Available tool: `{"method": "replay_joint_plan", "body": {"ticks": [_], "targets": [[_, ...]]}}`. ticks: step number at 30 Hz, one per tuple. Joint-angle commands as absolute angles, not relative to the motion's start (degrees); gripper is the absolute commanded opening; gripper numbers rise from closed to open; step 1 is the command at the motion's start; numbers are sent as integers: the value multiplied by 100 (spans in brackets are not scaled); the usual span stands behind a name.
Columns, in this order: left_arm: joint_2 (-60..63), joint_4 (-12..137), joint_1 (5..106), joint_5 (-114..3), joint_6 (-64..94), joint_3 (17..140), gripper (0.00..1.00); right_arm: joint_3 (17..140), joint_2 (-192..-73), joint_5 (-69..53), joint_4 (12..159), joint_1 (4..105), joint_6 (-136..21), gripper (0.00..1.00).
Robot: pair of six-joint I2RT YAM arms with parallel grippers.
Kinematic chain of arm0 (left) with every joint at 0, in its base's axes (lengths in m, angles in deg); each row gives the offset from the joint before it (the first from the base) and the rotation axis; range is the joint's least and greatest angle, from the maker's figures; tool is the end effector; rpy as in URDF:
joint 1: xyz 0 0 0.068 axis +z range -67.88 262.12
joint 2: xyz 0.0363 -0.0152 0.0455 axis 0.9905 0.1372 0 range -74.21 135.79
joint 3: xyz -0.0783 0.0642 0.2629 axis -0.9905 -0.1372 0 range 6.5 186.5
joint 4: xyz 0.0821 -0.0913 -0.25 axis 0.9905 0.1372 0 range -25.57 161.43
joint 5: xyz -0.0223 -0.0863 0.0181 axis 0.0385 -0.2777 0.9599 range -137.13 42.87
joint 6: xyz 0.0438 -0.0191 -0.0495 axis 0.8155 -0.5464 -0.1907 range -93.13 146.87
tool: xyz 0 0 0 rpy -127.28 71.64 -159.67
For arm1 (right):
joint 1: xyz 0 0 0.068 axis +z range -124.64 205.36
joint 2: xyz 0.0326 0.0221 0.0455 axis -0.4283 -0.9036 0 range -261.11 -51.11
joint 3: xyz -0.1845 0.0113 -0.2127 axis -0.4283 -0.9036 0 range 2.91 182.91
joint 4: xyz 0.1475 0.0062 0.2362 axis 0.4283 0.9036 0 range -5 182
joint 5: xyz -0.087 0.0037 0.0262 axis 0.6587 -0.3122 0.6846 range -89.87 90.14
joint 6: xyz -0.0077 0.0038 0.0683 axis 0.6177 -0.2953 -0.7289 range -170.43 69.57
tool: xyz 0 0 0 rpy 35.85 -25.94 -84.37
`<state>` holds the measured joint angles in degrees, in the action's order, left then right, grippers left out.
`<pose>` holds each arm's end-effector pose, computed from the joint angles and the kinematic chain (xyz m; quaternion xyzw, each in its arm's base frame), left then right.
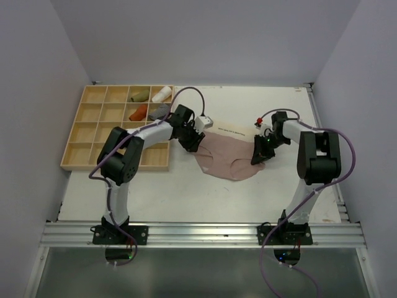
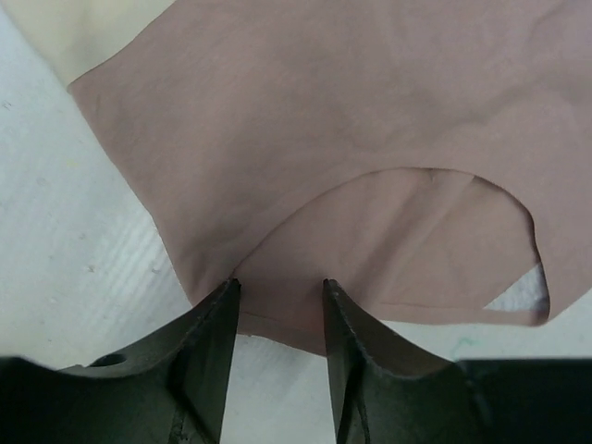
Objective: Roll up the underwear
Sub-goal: Flatten the underwear
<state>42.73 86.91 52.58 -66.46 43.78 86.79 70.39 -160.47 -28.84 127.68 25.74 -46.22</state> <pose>0.3874 -0.2406 0.1395 0.4157 0.8557 -0.1897 0.2430 0.3581 0.0293 0.1182 -0.0506 0.9659 0.2482 0.0544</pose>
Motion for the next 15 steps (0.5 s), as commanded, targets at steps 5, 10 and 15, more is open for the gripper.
{"method": "replay_joint_plan", "body": {"ticks": [5, 10, 15], "targets": [[3302, 8333, 5355, -7173, 4138, 8498, 52, 7199, -14973, -3265, 13149, 2316, -3883, 15], [3818, 8192, 5311, -7078, 4155, 9409, 54, 7077, -14946, -2370, 13194, 2299, -3839, 27], [4758, 8306, 5320, -7261, 4120, 10588, 57, 6831, -15026, -1807, 13045, 2307, -3681, 45]]}}
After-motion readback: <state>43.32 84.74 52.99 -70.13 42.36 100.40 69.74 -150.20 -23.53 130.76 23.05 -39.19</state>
